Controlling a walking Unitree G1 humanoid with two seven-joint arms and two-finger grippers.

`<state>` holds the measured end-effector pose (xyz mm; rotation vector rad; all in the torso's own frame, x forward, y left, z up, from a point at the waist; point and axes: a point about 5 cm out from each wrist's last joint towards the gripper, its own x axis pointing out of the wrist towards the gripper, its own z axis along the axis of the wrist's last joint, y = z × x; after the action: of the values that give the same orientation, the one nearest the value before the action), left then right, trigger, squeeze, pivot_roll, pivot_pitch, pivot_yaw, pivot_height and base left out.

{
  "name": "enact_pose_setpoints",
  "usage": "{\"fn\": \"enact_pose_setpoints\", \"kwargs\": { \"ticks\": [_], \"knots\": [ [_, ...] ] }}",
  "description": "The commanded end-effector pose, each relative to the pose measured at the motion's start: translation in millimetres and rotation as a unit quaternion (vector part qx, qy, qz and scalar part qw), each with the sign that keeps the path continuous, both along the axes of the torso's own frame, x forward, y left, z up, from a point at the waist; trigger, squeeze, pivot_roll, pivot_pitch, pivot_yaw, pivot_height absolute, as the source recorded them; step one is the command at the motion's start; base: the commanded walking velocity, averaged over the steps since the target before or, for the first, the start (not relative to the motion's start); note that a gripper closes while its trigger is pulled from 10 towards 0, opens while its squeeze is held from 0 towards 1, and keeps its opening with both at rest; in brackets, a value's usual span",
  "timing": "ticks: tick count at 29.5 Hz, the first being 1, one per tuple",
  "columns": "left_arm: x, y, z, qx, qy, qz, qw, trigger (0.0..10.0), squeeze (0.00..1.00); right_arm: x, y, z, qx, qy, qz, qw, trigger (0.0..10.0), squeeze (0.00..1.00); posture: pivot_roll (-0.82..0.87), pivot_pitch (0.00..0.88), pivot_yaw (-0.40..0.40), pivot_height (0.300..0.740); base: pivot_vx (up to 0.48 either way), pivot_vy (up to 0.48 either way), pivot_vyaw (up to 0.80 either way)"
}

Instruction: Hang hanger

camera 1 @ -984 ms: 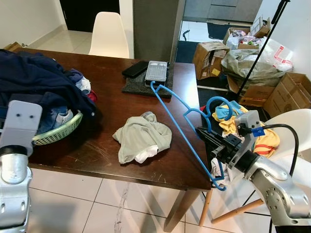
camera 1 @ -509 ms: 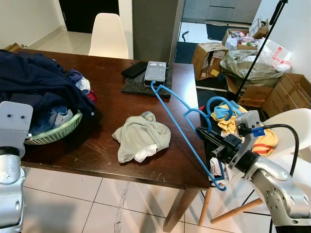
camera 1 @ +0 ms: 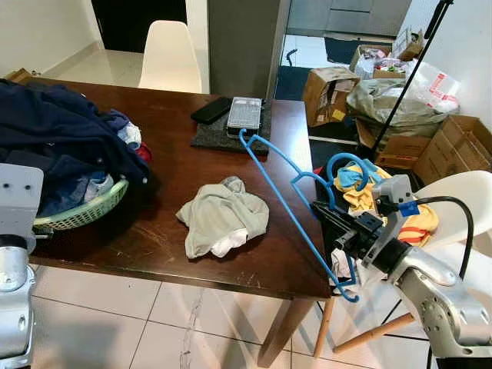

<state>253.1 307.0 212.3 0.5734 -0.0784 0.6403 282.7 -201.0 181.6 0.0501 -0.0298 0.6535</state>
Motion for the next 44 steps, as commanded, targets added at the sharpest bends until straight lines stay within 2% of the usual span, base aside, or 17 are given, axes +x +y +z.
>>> {"fn": "enact_pose_setpoints", "kwargs": {
  "ticks": [1,2,3,4,6,8,9,10,11,12,14,16,18,19,39,43,44],
  "knots": [
    [1.5,4.0,4.2,-0.014,-0.007,0.000,1.000,0.0,0.00,-0.3,-2.6,-1.6,-0.005,-0.001,-0.004,1.000,10.0,0.00,0.10,0.124,-0.050,0.740,0.000,0.000,0.00],
    [1.5,4.0,4.2,-0.014,-0.007,0.000,1.000,0.0,0.00,-0.3,-2.6,-1.6,-0.005,-0.001,-0.004,1.000,10.0,0.00,0.10,0.124,-0.050,0.740,0.000,0.000,0.00],
    [11.9,-8.4,36.6,-0.028,-0.073,-0.069,0.995,0.0,0.00,0.4,-2.5,-1.5,-0.005,-0.002,-0.003,1.000,10.0,0.00,0.10,0.117,-0.055,0.740,0.000,0.000,0.00],
    [11.9,-8.4,36.6,-0.028,-0.073,-0.069,0.995,0.0,0.00,0.4,-2.5,-1.5,-0.005,-0.002,-0.003,1.000,10.0,0.00,0.10,0.117,-0.055,0.740,0.000,0.000,0.00],
    [18.9,-35.6,89.7,-0.018,-0.164,-0.191,0.968,0.0,0.00,1.8,-2.1,-0.6,-0.004,-0.003,-0.002,1.000,10.0,0.00,0.11,0.112,-0.055,0.740,0.000,0.000,0.00],
    [18.9,-35.6,89.7,-0.018,-0.164,-0.191,0.968,0.0,0.00,1.8,-2.1,-0.6,-0.004,-0.003,-0.002,1.000,10.0,0.00,0.11,0.112,-0.055,0.740,0.000,0.000,0.00],
    [19.3,-49.6,114.8,-0.021,-0.207,-0.242,0.948,2.4,0.00,3.0,-1.3,0.5,-0.002,-0.006,-0.001,1.000,10.0,0.00,0.11,0.106,-0.055,0.740,0.000,0.000,0.00],
    [19.3,-56.8,133.9,-0.019,-0.235,-0.263,0.936,10.0,0.00,4.3,-0.1,1.7,0.000,-0.009,0.001,1.000,10.0,0.00,0.11,0.099,-0.056,0.740,0.000,0.000,0.00],
    [19.3,-56.8,133.9,-0.019,-0.235,-0.263,0.936,10.0,0.00,4.3,-0.1,1.7,0.000,-0.009,0.001,1.000,10.0,0.00,0.11,0.099,-0.056,0.740,0.000,0.000,0.00],
    [18.8,-61.8,154.4,-0.009,-0.262,-0.276,0.925,10.0,0.00,5.4,1.2,3.0,0.003,-0.012,0.002,1.000,10.0,0.00,0.11,0.093,-0.058,0.740,0.000,0.000,0.00],
    [18.5,-63.2,165.9,-0.004,-0.277,-0.279,0.920,10.0,0.00,6.0,2.0,3.6,0.004,-0.014,0.003,1.000,10.0,0.00,0.11,0.091,-0.058,0.740,-0.398,0.000,0.00],
    [16.9,-62.7,194.5,0.013,-0.312,-0.278,0.908,10.0,0.00,7.3,2.7,4.1,0.006,-0.016,0.004,1.000,10.0,0.00,0.11,0.080,-0.056,0.740,-0.414,0.000,0.00],
    [16.9,-62.7,194.5,0.013,-0.312,-0.278,0.908,10.0,0.00,7.3,2.7,4.1,0.006,-0.016,0.004,1.000,10.0,0.00,0.11,0.080,-0.056,0.740,-0.480,0.000,0.00],
    [17.9,-65.2,204.1,0.017,-0.322,-0.283,0.903,10.0,0.00,8.3,3.1,5.3,0.009,-0.020,0.003,1.000,10.0,0.00,0.11,0.073,-0.049,0.740,-0.480,0.000,0.00],
    [35.5,-92.5,177.8,-0.037,-0.270,-0.339,0.901,10.0,0.00,6.4,10.2,7.9,0.028,-0.028,0.016,0.999,10.0,0.00,0.11,0.083,-0.040,0.740,-0.480,0.000,0.00],
    [38.5,-99.3,174.4,-0.056,-0.265,-0.354,0.895,10.0,0.00,6.3,11.3,8.0,0.031,-0.028,0.019,0.999,10.0,0.00,0.11,0.085,-0.039,0.740,-0.429,0.000,0.00],
    [40.1,-104.7,172.1,-0.073,-0.261,-0.370,0.888,10.0,0.00,6.4,11.5,7.9,0.031,-0.028,0.018,0.999,10.0,0.00,0.11,0.085,-0.039,0.740,-0.375,0.000,0.00]
  ]
}}
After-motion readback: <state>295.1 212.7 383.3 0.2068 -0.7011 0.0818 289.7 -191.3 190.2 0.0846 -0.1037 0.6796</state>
